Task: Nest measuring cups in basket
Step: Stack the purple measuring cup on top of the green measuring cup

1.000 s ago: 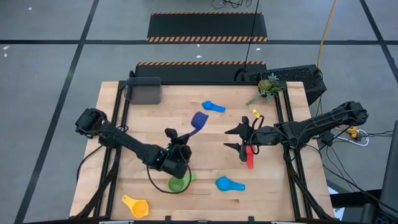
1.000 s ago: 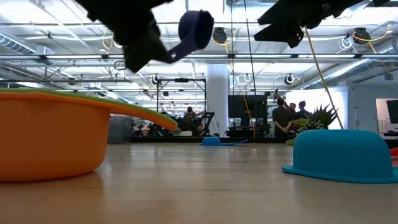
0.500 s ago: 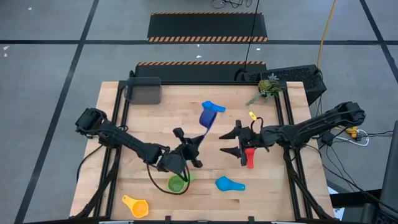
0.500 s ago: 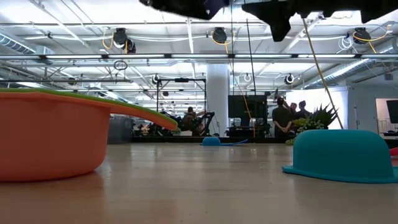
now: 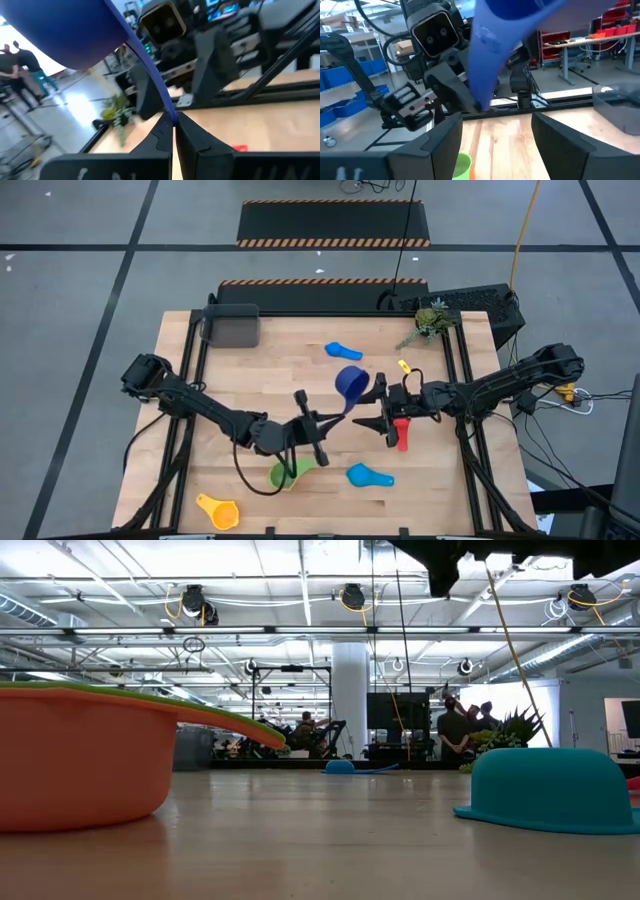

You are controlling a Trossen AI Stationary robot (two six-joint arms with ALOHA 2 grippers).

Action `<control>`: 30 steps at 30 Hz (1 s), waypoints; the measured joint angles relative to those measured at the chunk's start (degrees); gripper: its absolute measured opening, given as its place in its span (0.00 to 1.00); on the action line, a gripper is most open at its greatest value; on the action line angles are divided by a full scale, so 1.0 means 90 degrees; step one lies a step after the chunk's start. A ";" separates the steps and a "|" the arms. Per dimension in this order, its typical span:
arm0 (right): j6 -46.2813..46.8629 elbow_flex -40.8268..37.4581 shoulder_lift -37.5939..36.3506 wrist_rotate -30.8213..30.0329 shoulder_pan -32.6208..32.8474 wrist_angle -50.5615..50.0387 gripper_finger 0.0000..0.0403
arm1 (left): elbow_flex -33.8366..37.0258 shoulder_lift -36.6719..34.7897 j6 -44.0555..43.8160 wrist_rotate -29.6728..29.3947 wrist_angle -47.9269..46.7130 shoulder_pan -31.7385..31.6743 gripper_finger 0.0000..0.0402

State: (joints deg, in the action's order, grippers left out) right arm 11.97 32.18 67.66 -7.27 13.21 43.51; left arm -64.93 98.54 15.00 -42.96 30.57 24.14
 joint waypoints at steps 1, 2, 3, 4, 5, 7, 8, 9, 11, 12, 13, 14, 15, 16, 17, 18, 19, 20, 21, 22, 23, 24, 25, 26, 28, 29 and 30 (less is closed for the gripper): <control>-0.0056 -0.0002 0.0002 0.0002 0.0010 0.0070 0.57 | 0.0000 0.0024 -0.0003 0.0130 0.0127 0.0000 0.01; -0.0095 -0.0002 0.0001 0.0003 0.0039 0.0154 0.57 | 0.0000 0.0070 0.0008 0.0220 0.0313 0.0000 0.01; -0.0135 -0.0002 0.0000 0.0004 0.0067 0.0246 0.57 | 0.0000 0.0115 0.0073 0.0256 0.0433 0.0000 0.01; -0.0184 -0.0002 0.0000 0.0007 0.0098 0.0313 0.57 | 0.0011 0.0158 0.0159 0.0274 0.0523 0.0017 0.01; -0.0230 -0.0002 0.0000 0.0019 0.0136 0.0371 0.57 | 0.0012 0.0227 0.0233 0.0275 0.0630 0.0029 0.01; -0.0267 -0.0002 0.0000 0.0198 0.0190 0.0511 0.57 | 0.0012 0.0328 0.0360 0.0276 0.0805 0.0036 0.01; -0.0267 -0.0002 0.0000 0.0320 0.0216 0.0633 0.57 | 0.0013 0.0368 0.0406 0.0279 0.0871 0.0035 0.01; -0.0260 -0.0002 0.0000 0.0394 0.0243 0.0747 0.57 | 0.0015 0.0423 0.0467 0.0285 0.1011 0.0029 0.01; -0.0252 0.0000 -0.0002 0.0500 0.0278 0.0867 0.57 | 0.0015 0.0521 0.0629 0.0287 0.1233 0.0022 0.01; -0.0250 0.0000 -0.0002 0.0498 0.0302 0.0894 0.57 | 0.0015 0.0567 0.0711 0.0305 0.1349 0.0022 0.01; -0.0249 0.0000 -0.0002 0.0497 0.0322 0.0905 0.57 | 0.0017 0.0623 0.0777 0.0379 0.1473 0.0015 0.01; -0.0248 0.0000 -0.0002 0.0495 0.0335 0.0906 0.57 | 0.0017 0.0661 0.0819 0.0485 0.1577 0.0000 0.01; -0.0247 0.0000 -0.0002 0.0498 0.0338 0.0914 0.56 | 0.0017 0.0691 0.0826 0.0592 0.1663 -0.0017 0.01; -0.0245 0.0000 -0.0002 0.0498 0.0338 0.0915 0.54 | 0.0017 0.0701 0.0827 0.0658 0.1709 -0.0026 0.01; -0.0245 -0.0002 -0.0002 0.0498 0.0338 0.0910 0.53 | 0.0017 0.0702 0.0824 0.0720 0.1736 -0.0035 0.01; -0.0245 0.0000 -0.0002 0.0498 0.0338 0.0904 0.51 | 0.0017 0.0702 0.0820 0.0798 0.1751 -0.0048 0.01; -0.0245 0.0000 -0.0002 0.0495 0.0338 0.0903 0.48 | 0.0017 0.0702 0.0819 0.0833 0.1762 -0.0062 0.01; -0.0245 0.0000 -0.0002 0.0495 0.0338 0.0904 0.46 | 0.0017 0.0702 0.0822 0.0833 0.1762 -0.0075 0.01; -0.0245 -0.0001 -0.0002 0.0495 0.0338 0.0903 0.43 | 0.0017 0.0702 0.0831 0.0833 0.1762 -0.0073 0.01; -0.0245 0.0000 -0.0002 0.0499 0.0338 0.0902 0.39 | 0.0017 0.0702 0.0863 0.0834 0.1767 -0.0077 0.01; -0.0245 0.0000 -0.0002 0.0504 0.0338 0.0900 0.36 | 0.0017 0.0702 0.0886 0.0833 0.1799 -0.0080 0.01; -0.0245 0.0000 -0.0002 0.0508 0.0338 0.0900 0.32 | 0.0017 0.0702 0.0919 0.0836 0.1827 -0.0078 0.01; -0.0248 0.0000 -0.0002 0.0508 0.0338 0.0895 0.28 | 0.0017 0.0702 0.0937 0.0838 0.1836 -0.0073 0.01; -0.0256 0.0000 -0.0002 0.0508 0.0338 0.0886 0.24 | 0.0017 0.0702 0.0943 0.0838 0.1839 -0.0073 0.01; -0.0271 0.0000 -0.0002 0.0505 0.0338 0.0808 0.15 | 0.0017 0.0702 0.0951 0.0846 0.1821 -0.0073 0.02; -0.0287 0.0000 -0.0002 0.0505 0.0338 0.0773 0.11 | 0.0017 0.0702 0.0951 0.0846 0.1809 -0.0073 0.02; -0.0304 -0.0002 -0.0002 0.0506 0.0338 0.0744 0.07 | 0.0017 0.0702 0.0951 0.0844 0.1804 -0.0073 0.02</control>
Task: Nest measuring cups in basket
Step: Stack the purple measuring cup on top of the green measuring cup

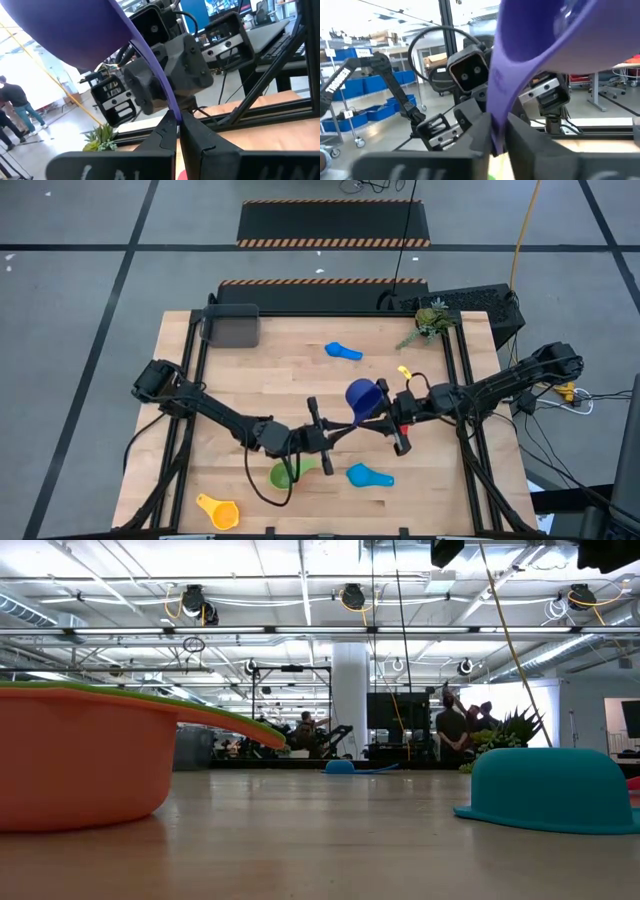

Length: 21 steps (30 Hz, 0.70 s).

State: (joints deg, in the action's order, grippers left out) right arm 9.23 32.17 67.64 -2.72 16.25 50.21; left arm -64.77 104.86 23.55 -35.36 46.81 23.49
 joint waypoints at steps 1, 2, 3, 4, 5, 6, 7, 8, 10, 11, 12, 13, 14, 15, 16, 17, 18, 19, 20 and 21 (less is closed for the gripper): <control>-0.0031 0.0000 0.0000 0.0007 0.0000 -0.0025 0.04 | 0.0000 0.0000 -0.0002 0.0001 -0.0010 0.0000 0.02; -0.0057 0.0001 0.0000 0.0020 0.0000 -0.0031 0.02 | 0.0000 0.0000 -0.0005 0.0003 -0.0028 0.0000 0.02; -0.0056 0.0001 0.0000 0.0025 0.0000 -0.0039 0.02 | 0.0000 0.0000 -0.0002 0.0004 -0.0063 0.0000 0.02; -0.0034 -0.0001 0.0002 0.0024 0.0000 -0.0059 0.02 | 0.0000 0.0000 -0.0004 0.0004 -0.0100 0.0000 0.02; -0.0001 -0.0001 0.0002 0.0024 0.0000 -0.0075 0.03 | 0.0000 0.0000 -0.0002 0.0005 -0.0147 0.0000 0.04; 0.0026 -0.0001 0.0002 0.0021 0.0000 -0.0085 0.02 | 0.0000 -0.0002 -0.0002 0.0003 -0.0207 0.0000 0.06; 0.0052 -0.0001 0.0002 0.0021 0.0000 -0.0097 0.02 | 0.0000 -0.0002 -0.0003 -0.0003 -0.0251 0.0000 0.08; 0.0061 -0.0001 0.0002 0.0021 0.0000 -0.0098 0.01 | 0.0000 -0.0002 -0.0013 -0.0013 -0.0293 -0.0003 0.11; 0.0068 -0.0001 0.0002 0.0009 0.0000 -0.0094 0.01 | 0.0000 -0.0002 -0.0110 -0.0038 -0.0353 -0.0005 0.18; 0.0105 -0.0001 0.0002 0.0008 -0.0002 -0.0102 0.01 | 0.0000 -0.0034 -0.0139 -0.0054 -0.0399 0.0018 0.21; 0.0148 -0.0001 0.0002 0.0008 -0.0002 -0.0136 0.01 | 0.0000 -0.0098 -0.0167 -0.0054 -0.0560 0.0037 0.25; 0.0184 -0.0001 0.0002 0.0009 -0.0002 -0.0176 0.00 | 0.0000 -0.0181 -0.0226 -0.0057 -0.0732 0.0047 0.28; 0.0221 -0.0001 0.0000 0.0011 -0.0002 -0.0212 0.00 | 0.0000 -0.0274 -0.0294 -0.0064 -0.0924 0.0064 0.32; 0.0244 -0.0001 -0.0034 0.0015 -0.0002 -0.0305 0.00 | 0.0000 -0.0391 -0.0381 -0.0089 -0.1176 0.0086 0.35; 0.0266 -0.0001 -0.0078 0.0039 -0.0002 -0.0430 0.00 | 0.0000 -0.0527 -0.0494 -0.0185 -0.1473 0.0125 0.38; 0.0307 -0.0001 -0.0115 0.0124 -0.0010 -0.0486 0.00 | 0.0000 -0.0673 -0.0630 -0.0275 -0.1796 0.0159 0.41; 0.0356 0.0002 -0.0186 0.0154 -0.0025 -0.0598 0.00 | 0.0000 -0.0823 -0.0794 -0.0334 -0.2069 0.0178 0.43; 0.0415 0.0002 -0.0267 0.0159 -0.0043 -0.0792 0.00 | 0.0000 -0.0981 -0.0967 -0.0358 -0.2375 0.0197 0.44; 0.0470 -0.0001 -0.0337 0.0161 -0.0050 -0.0953 0.00 | 0.0000 -0.1163 -0.1138 -0.0361 -0.2729 0.0228 0.46; 0.0526 -0.0001 -0.0399 0.0162 -0.0056 -0.1098 0.00 | 0.0000 -0.1338 -0.1292 -0.0361 -0.3097 0.0268 0.47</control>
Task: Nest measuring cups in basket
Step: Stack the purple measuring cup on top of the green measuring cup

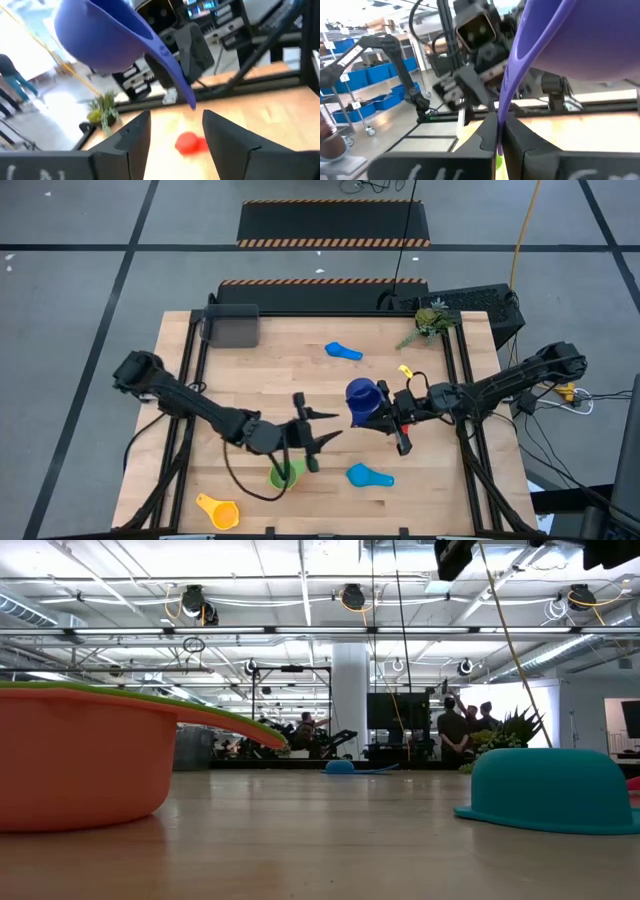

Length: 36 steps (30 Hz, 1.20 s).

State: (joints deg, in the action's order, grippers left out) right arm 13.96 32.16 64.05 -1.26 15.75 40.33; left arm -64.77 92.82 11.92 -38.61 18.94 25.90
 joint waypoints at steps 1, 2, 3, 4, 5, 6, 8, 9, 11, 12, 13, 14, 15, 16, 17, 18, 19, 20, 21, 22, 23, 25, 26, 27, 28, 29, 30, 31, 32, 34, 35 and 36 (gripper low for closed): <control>0.0051 0.0000 -0.0058 0.0001 -0.0013 -0.0162 0.00 | 0.0000 -0.0139 -0.0152 -0.0002 -0.0313 0.0032 0.47; 0.0109 0.0002 -0.0116 0.0015 -0.0026 -0.0345 0.00 | -0.0001 -0.0271 -0.0288 -0.0003 -0.0570 0.0061 0.47; 0.0197 0.0000 -0.0146 0.0081 -0.0034 -0.0508 0.00 | -0.0002 -0.0397 -0.0389 -0.0004 -0.0860 0.0102 0.47; 0.0312 0.0000 -0.0159 0.0245 -0.0063 -0.0628 0.00 | -0.0002 -0.0513 -0.0454 -0.0002 -0.1117 0.0144 0.47; 0.0433 0.0000 -0.0160 0.0466 -0.0099 -0.0759 0.00 | -0.0002 -0.0607 -0.0491 -0.0003 -0.1301 0.0184 0.47; 0.0543 0.0000 -0.0159 0.0686 -0.0134 -0.0879 0.00 | -0.0002 -0.0679 -0.0499 -0.0005 -0.1429 0.0228 0.47; 0.0756 0.0000 -0.0151 0.1145 -0.0176 -0.1095 0.00 | -0.0005 -0.0759 -0.0405 -0.0028 -0.1622 0.0325 0.47; 0.0840 0.0000 -0.0138 0.1302 -0.0192 -0.1195 0.00 | -0.0005 -0.0758 -0.0274 -0.0034 -0.1649 0.0372 0.47; 0.0980 0.0000 -0.0109 0.1511 -0.0207 -0.1433 0.00 | -0.0005 -0.0746 0.0045 -0.0053 -0.1666 0.0483 0.47; 0.1068 0.0000 -0.0107 0.1591 -0.0207 -0.1587 0.00 | -0.0002 -0.0744 0.0246 -0.0074 -0.1640 0.0527 0.47; 0.1209 0.0000 -0.0107 0.1661 -0.0207 -0.1720 0.00 | -0.0002 -0.0746 0.0433 -0.0094 -0.1594 0.0565 0.48; 0.1387 0.0000 -0.0108 0.1697 -0.0208 -0.1866 0.00 | -0.0002 -0.0749 0.0625 -0.0105 -0.1572 0.0582 0.48; 0.1589 0.0000 -0.0111 0.1801 -0.0215 -0.2021 0.00 | -0.0002 -0.0749 0.0829 -0.0122 -0.1574 0.0595 0.48; 0.1798 0.0000 -0.0110 0.1894 -0.0224 -0.2171 0.00 | -0.0002 -0.0749 0.1034 -0.0162 -0.1563 0.0596 0.48; 0.2011 0.0000 -0.0107 0.2006 -0.0228 -0.2291 0.00 | -0.0002 -0.0745 0.1228 -0.0223 -0.1515 0.0596 0.48; 0.2230 0.0000 -0.0107 0.2075 -0.0226 -0.2369 0.00 | -0.0002 -0.0744 0.1419 -0.0298 -0.1406 0.0596 0.48; 0.2454 0.0000 -0.0107 0.2169 -0.0226 -0.2409 0.00 | -0.0002 -0.0744 0.1626 -0.0343 -0.1294 0.0596 0.48; 0.2662 0.0000 -0.0109 0.2176 -0.0210 -0.2452 0.00 | -0.0002 -0.0749 0.1797 -0.0350 -0.1185 0.0596 0.48; 0.2838 0.0000 -0.0109 0.2172 -0.0193 -0.2510 0.00 | -0.0002 -0.0749 0.1966 -0.0355 -0.1085 0.0596 0.48; 0.3015 0.0000 -0.0109 0.2171 -0.0170 -0.2559 0.00 | -0.0002 -0.0749 0.2121 -0.0350 -0.1025 0.0596 0.48; 0.3179 0.0000 -0.0107 0.2173 -0.0151 -0.2592 0.00 | -0.0002 -0.0745 0.2272 -0.0332 -0.0979 0.0596 0.48; 0.3498 0.0000 -0.0108 0.2209 -0.0108 -0.2623 0.00 | -0.0002 -0.0694 0.2575 -0.0237 -0.0908 0.0587 0.48; 0.3633 0.0000 -0.0109 0.2290 -0.0090 -0.2651 0.00 | -0.0002 -0.0664 0.2760 -0.0223 -0.0914 0.0587 0.48; 0.3753 0.0000 -0.0109 0.2356 -0.0071 -0.2696 0.00 | -0.0002 -0.0640 0.2964 -0.0214 -0.0942 0.0608 0.48; 0.3879 0.0000 -0.0109 0.2451 -0.0039 -0.2727 0.00 | -0.0002 -0.0621 0.3140 -0.0212 -0.0954 0.0631 0.48; 0.4004 0.0000 -0.0107 0.2527 -0.0017 -0.2749 0.00 | 0.0000 -0.0593 0.3292 -0.0214 -0.0940 0.0648 0.48; 0.4120 0.0000 -0.0107 0.2628 0.0008 -0.2753 0.00 | -0.0001 -0.0553 0.3437 -0.0214 -0.0886 0.0655 0.48; 0.4232 0.0000 -0.0107 0.2729 0.0031 -0.2751 0.00 | -0.0005 -0.0523 0.3603 -0.0211 -0.0881 0.0660 0.48; 0.4333 0.0000 -0.0107 0.2837 0.0057 -0.2754 0.00 | -0.0002 -0.0501 0.3737 -0.0206 -0.0937 0.0684 0.48; 0.4508 0.0000 -0.0107 0.3059 0.0104 -0.2756 0.00 | 0.0005 -0.0437 0.3853 -0.0208 -0.0937 0.0710 0.48; 0.4568 0.0000 -0.0107 0.3176 0.0121 -0.2753 0.00 | -0.0002 -0.0387 0.3908 -0.0209 -0.0898 0.0698 0.48; 0.4636 0.0000 -0.0107 0.3286 0.0138 -0.2753 0.00 | -0.0005 -0.0348 0.4008 -0.0209 -0.0904 0.0698 0.48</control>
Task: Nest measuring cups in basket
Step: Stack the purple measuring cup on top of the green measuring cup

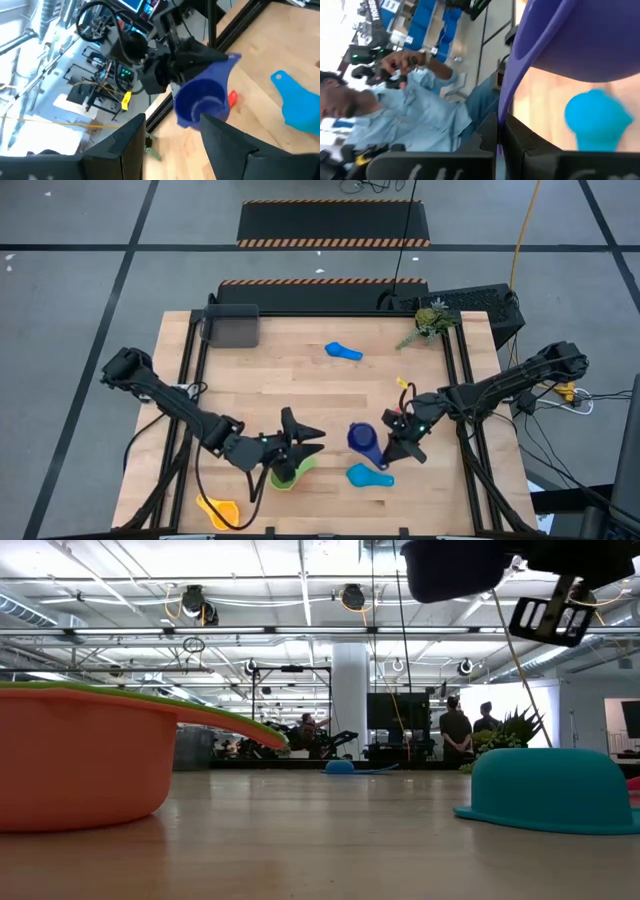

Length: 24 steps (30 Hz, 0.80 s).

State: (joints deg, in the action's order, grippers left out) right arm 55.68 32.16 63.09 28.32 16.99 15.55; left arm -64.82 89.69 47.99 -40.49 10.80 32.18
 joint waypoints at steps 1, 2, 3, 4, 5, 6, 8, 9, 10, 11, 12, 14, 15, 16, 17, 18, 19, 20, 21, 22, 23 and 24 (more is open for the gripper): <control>0.0070 0.0000 0.0000 0.0083 0.0002 -0.0005 0.00 | 0.0001 0.0039 0.0114 0.0004 -0.0037 0.0016 0.48; 0.0115 0.0000 0.0000 0.0190 0.0005 -0.0003 0.00 | 0.0002 0.0083 0.0209 0.0004 -0.0042 0.0032 0.48; 0.0159 0.0000 0.0000 0.0250 0.0006 0.0000 0.00 | 0.0002 0.0142 0.0303 0.0002 0.0000 0.0037 0.48; 0.0205 0.0000 0.0000 0.0351 0.0001 -0.0001 0.00 | 0.0002 0.0187 0.0401 0.0002 0.0045 0.0039 0.48; 0.0256 0.0000 0.0000 0.0418 -0.0002 -0.0006 0.00 | 0.0002 0.0232 0.0509 0.0002 0.0043 0.0041 0.48; 0.0313 0.0000 0.0000 0.0537 -0.0002 -0.0017 0.00 | 0.0002 0.0288 0.0603 0.0004 0.0050 0.0041 0.48; 0.0442 0.0000 0.0020 0.0712 -0.0002 -0.0081 0.00 | 0.0002 0.0411 0.0713 0.0001 0.0198 0.0031 0.49; 0.0515 0.0000 0.0052 0.0774 0.0000 -0.0099 0.00 | 0.0002 0.0472 0.0761 -0.0001 0.0303 0.0014 0.50; 0.0574 -0.0002 0.0084 0.0871 -0.0002 -0.0109 0.00 | 0.0002 0.0526 0.0834 -0.0004 0.0410 -0.0004 0.51; 0.0619 -0.0003 0.0118 0.0908 -0.0001 -0.0110 0.00 | 0.0002 0.0585 0.0927 -0.0006 0.0505 -0.0003 0.53; 0.0679 -0.0005 0.0164 0.0982 -0.0002 -0.0074 0.00 | 0.0002 0.0651 0.1019 -0.0008 0.0600 -0.0007 0.54; 0.0776 -0.0002 0.0272 0.1076 -0.0002 -0.0037 0.00 | 0.0002 0.0793 0.1229 -0.0012 0.0724 -0.0004 0.59; 0.0807 -0.0005 0.0324 0.1172 -0.0002 -0.0053 0.00 | 0.0002 0.0872 0.1327 -0.0024 0.0774 -0.0001 0.61; 0.0838 -0.0005 0.0389 0.1236 0.0000 -0.0041 0.00 | 0.0002 0.0940 0.1403 -0.0049 0.0837 0.0000 0.64; 0.0887 -0.0005 0.0432 0.1374 0.0000 -0.0013 0.00 | 0.0002 0.0999 0.1457 -0.0095 0.0868 0.0010 0.66; 0.0918 -0.0005 0.0478 0.1481 0.0000 0.0017 0.00 | 0.0002 0.1060 0.1492 -0.0176 0.0879 0.0032 0.69; 0.0948 -0.0005 0.0519 0.1633 0.0000 0.0032 0.00 | 0.0002 0.1104 0.1497 -0.0221 0.0870 0.0057 0.71; 0.0960 -0.0005 0.0569 0.1780 0.0000 0.0053 0.00 | 0.0002 0.1154 0.1503 -0.0259 0.0863 0.0076 0.73; 0.0970 -0.0005 0.0607 0.1922 0.0000 0.0095 0.00 | 0.0002 0.1199 0.1499 -0.0273 0.0863 0.0102 0.75; 0.0970 -0.0005 0.0638 0.2047 0.0000 0.0104 0.00 | 0.0002 0.1248 0.1498 -0.0272 0.0869 0.0135 0.77; 0.0972 -0.0005 0.0666 0.2166 -0.0001 0.0115 0.00 | 0.0002 0.1287 0.1500 -0.0272 0.0866 0.0170 0.78; 0.0990 -0.0005 0.0702 0.2286 -0.0006 0.0171 0.00 | 0.0002 0.1318 0.1507 -0.0268 0.0870 0.0209 0.78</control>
State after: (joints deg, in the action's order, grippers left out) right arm 64.59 32.12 69.41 48.89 16.94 17.09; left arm -64.79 101.55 61.55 -42.90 18.63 34.07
